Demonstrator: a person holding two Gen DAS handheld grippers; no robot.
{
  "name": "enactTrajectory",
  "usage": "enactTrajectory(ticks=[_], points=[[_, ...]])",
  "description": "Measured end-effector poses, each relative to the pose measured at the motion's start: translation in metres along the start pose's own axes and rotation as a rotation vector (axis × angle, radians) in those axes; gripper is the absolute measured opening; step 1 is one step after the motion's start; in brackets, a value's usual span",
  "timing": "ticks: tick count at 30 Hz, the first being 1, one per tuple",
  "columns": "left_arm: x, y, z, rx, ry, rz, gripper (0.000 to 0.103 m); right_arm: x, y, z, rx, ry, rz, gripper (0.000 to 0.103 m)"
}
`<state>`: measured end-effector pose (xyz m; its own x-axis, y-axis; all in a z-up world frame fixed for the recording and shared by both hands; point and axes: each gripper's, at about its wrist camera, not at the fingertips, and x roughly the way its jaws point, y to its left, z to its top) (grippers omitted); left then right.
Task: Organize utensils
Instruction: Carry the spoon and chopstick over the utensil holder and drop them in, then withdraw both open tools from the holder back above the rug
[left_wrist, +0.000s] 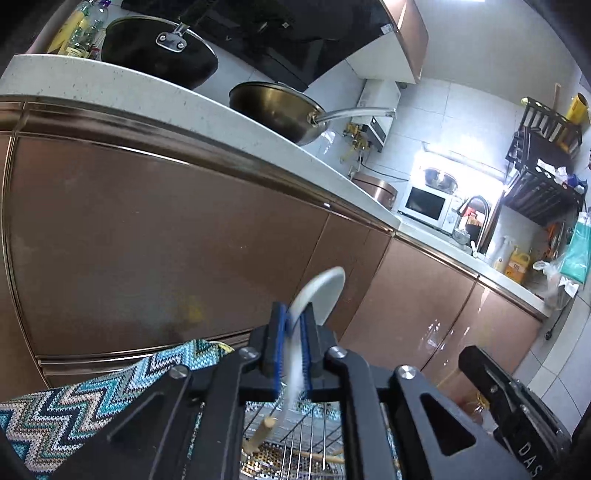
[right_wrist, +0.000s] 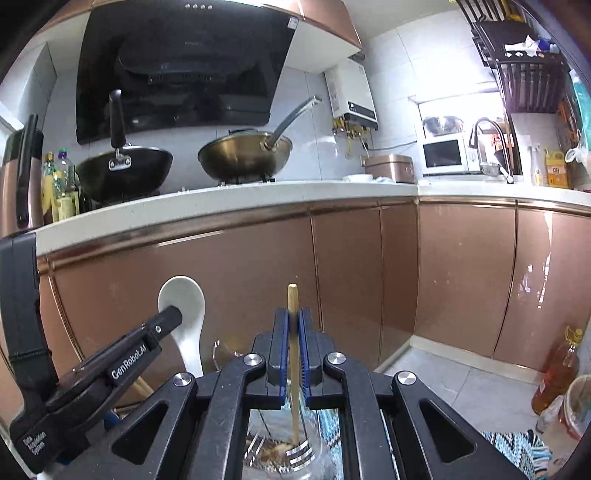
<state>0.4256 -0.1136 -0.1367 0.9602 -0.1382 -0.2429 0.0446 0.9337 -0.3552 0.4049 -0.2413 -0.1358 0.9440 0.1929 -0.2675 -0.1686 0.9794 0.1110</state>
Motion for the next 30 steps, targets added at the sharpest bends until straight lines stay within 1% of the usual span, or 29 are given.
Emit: enactTrajectory(ticks=[2,5,10,15,19,22,23,26,28,30], points=[[-0.002,0.0,-0.002,-0.005,0.015,-0.014,0.023,-0.004,0.001,-0.002,0.0,0.013,0.005,0.007],[-0.011,0.002,-0.002,-0.003,0.014,-0.026,0.023,-0.008,0.002,-0.004,0.008,0.032,0.011,0.012],[-0.04,0.004,0.009,0.01,0.013,-0.049,0.027,-0.026,0.002,-0.001,0.016,0.039,0.001,0.017],[-0.084,0.011,0.03,0.017,-0.005,-0.074,0.031,-0.061,0.008,0.008,0.02,0.02,-0.004,0.019],[-0.128,0.02,0.048,0.022,-0.003,-0.086,0.036,-0.092,0.01,0.011,0.035,0.017,-0.014,0.02],[-0.162,0.023,0.056,0.046,0.006,-0.077,0.041,-0.117,0.016,0.009,0.05,0.037,-0.029,0.02],[-0.174,0.025,0.056,0.052,0.011,-0.073,0.045,-0.124,0.018,0.008,0.053,0.042,-0.032,0.021],[-0.208,0.027,0.056,0.08,0.018,-0.044,0.05,-0.152,0.029,0.003,0.055,0.057,-0.046,0.027],[-0.231,0.027,0.053,0.107,0.02,-0.006,0.052,-0.168,0.035,-0.001,0.059,0.068,-0.051,0.029],[-0.253,0.029,0.049,0.127,0.024,0.004,0.056,-0.185,0.04,-0.004,0.062,0.077,-0.059,0.031]])
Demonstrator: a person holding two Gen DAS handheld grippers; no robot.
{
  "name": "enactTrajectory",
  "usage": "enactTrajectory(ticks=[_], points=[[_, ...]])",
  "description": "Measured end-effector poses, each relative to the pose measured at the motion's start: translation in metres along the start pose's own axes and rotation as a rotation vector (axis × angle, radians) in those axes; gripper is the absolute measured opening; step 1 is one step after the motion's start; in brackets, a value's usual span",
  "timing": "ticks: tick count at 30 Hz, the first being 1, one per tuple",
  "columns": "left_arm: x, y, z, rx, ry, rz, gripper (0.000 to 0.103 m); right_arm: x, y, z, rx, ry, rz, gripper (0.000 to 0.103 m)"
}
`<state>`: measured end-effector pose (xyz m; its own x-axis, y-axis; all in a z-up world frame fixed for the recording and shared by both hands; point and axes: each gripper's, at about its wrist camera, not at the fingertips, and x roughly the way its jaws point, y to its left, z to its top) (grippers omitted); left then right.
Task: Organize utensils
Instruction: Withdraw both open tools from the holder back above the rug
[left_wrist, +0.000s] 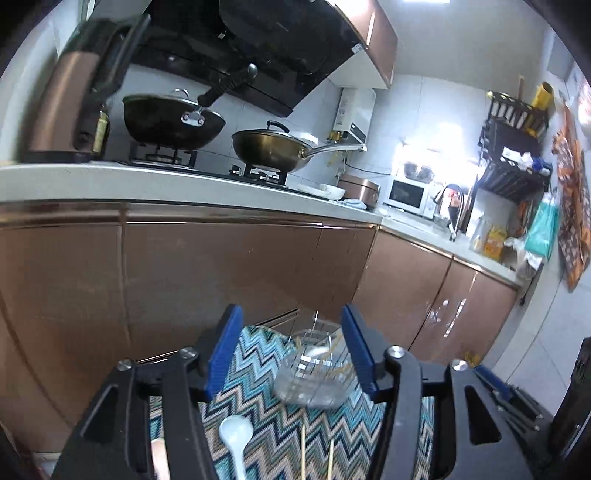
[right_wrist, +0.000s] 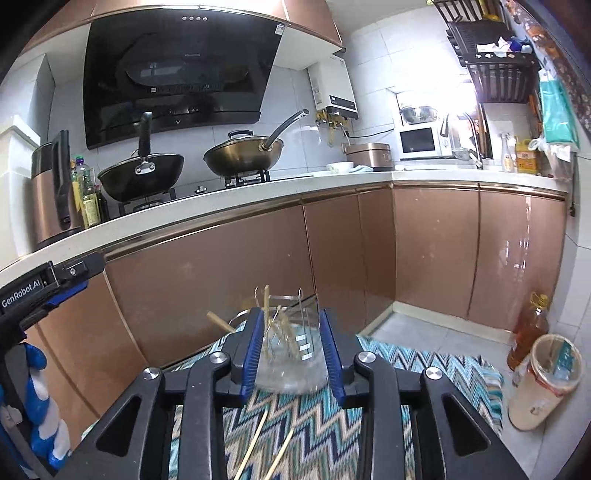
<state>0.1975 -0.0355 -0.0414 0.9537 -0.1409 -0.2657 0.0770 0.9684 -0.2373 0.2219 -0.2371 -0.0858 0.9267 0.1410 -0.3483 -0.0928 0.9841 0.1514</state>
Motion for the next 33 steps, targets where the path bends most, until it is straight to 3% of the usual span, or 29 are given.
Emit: enactTrajectory(ticks=[7,14,33], points=[[-0.067,-0.002,-0.008,0.049,-0.049,0.051,0.066,-0.058,0.013,-0.01,0.013,-0.006,-0.013,0.039],[-0.119,-0.003,-0.011,0.087,-0.1,0.075,0.072,-0.1,0.03,-0.018,-0.001,-0.03,-0.031,0.058],[-0.175,-0.002,-0.011,0.128,-0.136,0.075,0.074,-0.165,0.056,-0.02,-0.042,-0.098,-0.053,0.062]])
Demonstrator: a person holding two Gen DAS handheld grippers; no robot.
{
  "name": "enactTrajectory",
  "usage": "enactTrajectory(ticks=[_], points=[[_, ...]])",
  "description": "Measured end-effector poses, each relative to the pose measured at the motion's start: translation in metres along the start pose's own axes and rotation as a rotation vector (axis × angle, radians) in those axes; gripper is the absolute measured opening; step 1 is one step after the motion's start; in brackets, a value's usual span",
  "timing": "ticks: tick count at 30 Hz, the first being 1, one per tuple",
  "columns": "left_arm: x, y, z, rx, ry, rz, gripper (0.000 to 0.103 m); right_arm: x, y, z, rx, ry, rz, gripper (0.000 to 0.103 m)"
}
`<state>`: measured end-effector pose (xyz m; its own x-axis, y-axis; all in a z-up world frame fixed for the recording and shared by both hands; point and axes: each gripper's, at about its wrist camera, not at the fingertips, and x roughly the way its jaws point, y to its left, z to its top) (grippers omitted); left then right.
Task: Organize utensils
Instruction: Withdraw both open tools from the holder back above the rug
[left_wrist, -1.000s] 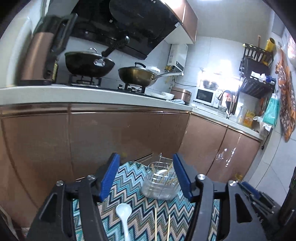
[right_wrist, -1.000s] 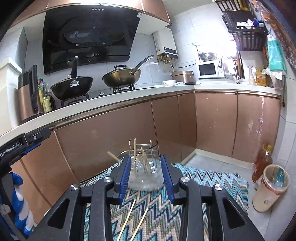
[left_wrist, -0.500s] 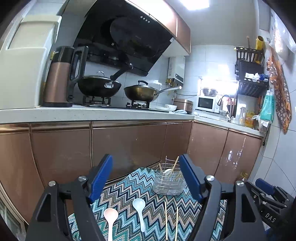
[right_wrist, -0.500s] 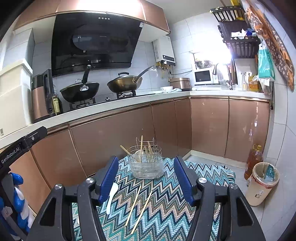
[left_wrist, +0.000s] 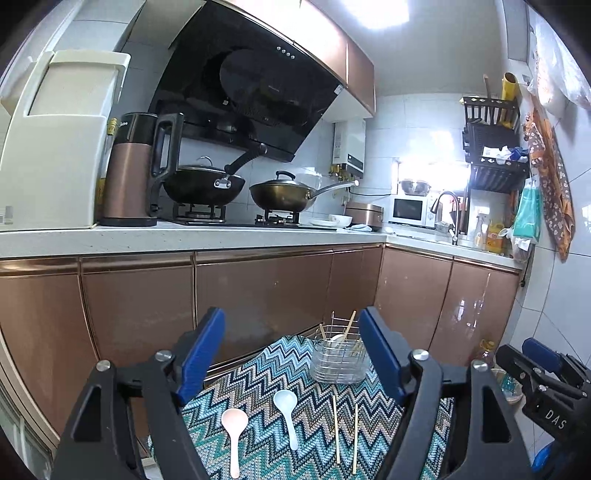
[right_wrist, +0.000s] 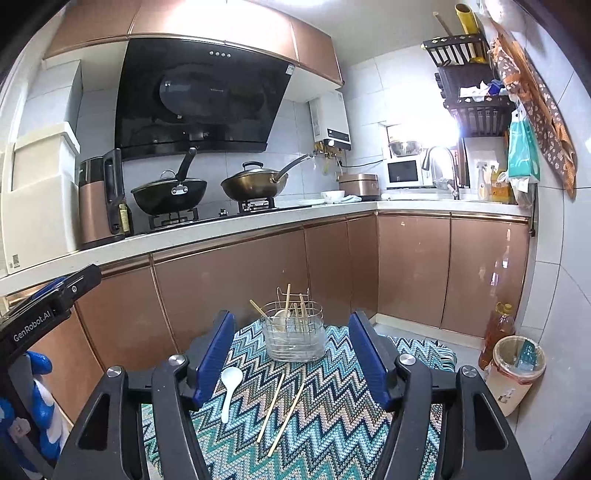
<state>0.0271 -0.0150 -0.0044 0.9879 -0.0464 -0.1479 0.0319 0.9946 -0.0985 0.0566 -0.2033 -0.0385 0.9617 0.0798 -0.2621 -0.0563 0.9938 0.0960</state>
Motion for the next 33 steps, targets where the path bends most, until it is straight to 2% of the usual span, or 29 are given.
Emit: enactTrajectory(ticks=[12,24,33], points=[[0.007,0.005,-0.007,0.008,0.05,0.017,0.074,0.005,0.004,-0.002,0.001,0.029,0.016,0.062],[0.047,0.008,-0.027,0.0,0.146,0.036,0.074,0.054,-0.004,-0.015,0.023,0.133,0.033,0.062],[0.095,0.012,-0.044,0.0,0.23,0.062,0.074,0.101,-0.014,-0.033,0.04,0.225,0.043,0.062]])
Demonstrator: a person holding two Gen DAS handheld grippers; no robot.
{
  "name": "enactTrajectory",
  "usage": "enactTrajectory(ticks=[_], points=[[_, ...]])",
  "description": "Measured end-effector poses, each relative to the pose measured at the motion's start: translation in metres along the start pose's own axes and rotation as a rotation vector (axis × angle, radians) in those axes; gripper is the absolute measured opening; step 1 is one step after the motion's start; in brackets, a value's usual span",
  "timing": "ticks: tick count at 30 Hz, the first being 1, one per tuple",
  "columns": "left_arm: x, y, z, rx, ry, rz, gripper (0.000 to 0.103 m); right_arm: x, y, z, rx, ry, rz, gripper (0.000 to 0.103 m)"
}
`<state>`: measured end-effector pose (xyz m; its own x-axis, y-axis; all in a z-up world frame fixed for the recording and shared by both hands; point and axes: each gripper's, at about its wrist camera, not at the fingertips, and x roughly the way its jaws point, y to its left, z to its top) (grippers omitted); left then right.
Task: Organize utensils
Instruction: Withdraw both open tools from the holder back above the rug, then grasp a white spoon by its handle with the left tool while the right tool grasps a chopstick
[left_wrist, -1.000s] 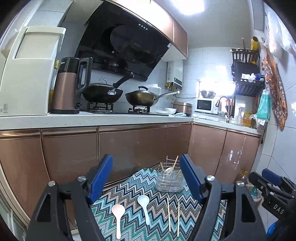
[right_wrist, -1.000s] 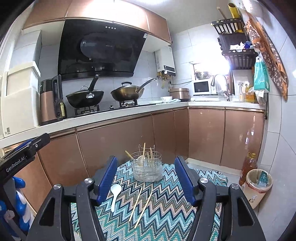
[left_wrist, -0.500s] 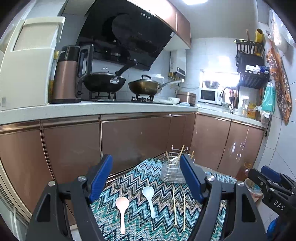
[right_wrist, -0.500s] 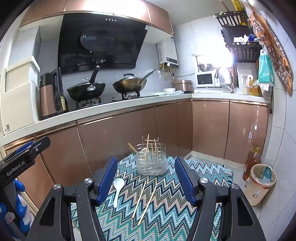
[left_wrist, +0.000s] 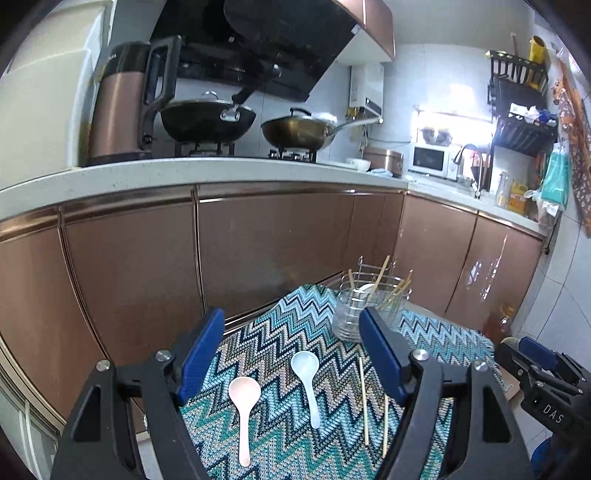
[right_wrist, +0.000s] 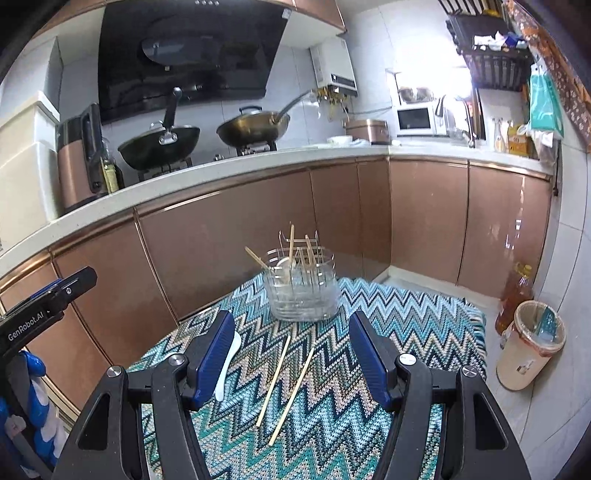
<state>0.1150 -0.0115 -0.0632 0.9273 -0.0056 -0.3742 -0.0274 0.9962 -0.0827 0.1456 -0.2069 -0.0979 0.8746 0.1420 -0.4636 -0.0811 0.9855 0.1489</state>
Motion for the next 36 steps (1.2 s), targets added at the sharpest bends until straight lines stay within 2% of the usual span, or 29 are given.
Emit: enactTrajectory(ticks=[5,8,12,13,15,18,21,23,27,32,36], points=[[0.03,0.001,-0.003,-0.001,0.049,0.008,0.074,0.031,-0.008,-0.004,0.005,0.06,0.008,0.062],[0.056,0.007,-0.006,-0.024,0.117,-0.021,0.074,0.052,-0.016,-0.006,0.019,0.119,0.021,0.061],[0.103,0.025,-0.003,-0.089,0.278,-0.142,0.074,0.091,-0.035,-0.009,0.069,0.246,0.063,0.058],[0.121,0.03,-0.004,-0.12,0.348,-0.207,0.074,0.104,-0.042,-0.011,0.093,0.288,0.081,0.057],[0.152,0.036,-0.009,-0.173,0.468,-0.29,0.073,0.126,-0.051,-0.013,0.117,0.349,0.104,0.053],[0.192,0.038,-0.021,-0.223,0.6,-0.344,0.073,0.16,-0.061,-0.02,0.152,0.448,0.135,0.047],[0.223,0.032,-0.033,-0.219,0.674,-0.338,0.069,0.195,-0.066,-0.028,0.179,0.545,0.186,0.04],[0.242,0.029,-0.042,-0.217,0.726,-0.328,0.06,0.213,-0.066,-0.032,0.187,0.598,0.204,0.036],[0.276,0.027,-0.059,-0.205,0.806,-0.302,0.054,0.246,-0.062,-0.036,0.161,0.677,0.202,0.029],[0.304,0.034,-0.069,-0.217,0.863,-0.289,0.042,0.272,-0.06,-0.039,0.142,0.74,0.187,0.026],[0.319,0.035,-0.074,-0.211,0.893,-0.287,0.038,0.287,-0.062,-0.042,0.144,0.779,0.171,0.023]])
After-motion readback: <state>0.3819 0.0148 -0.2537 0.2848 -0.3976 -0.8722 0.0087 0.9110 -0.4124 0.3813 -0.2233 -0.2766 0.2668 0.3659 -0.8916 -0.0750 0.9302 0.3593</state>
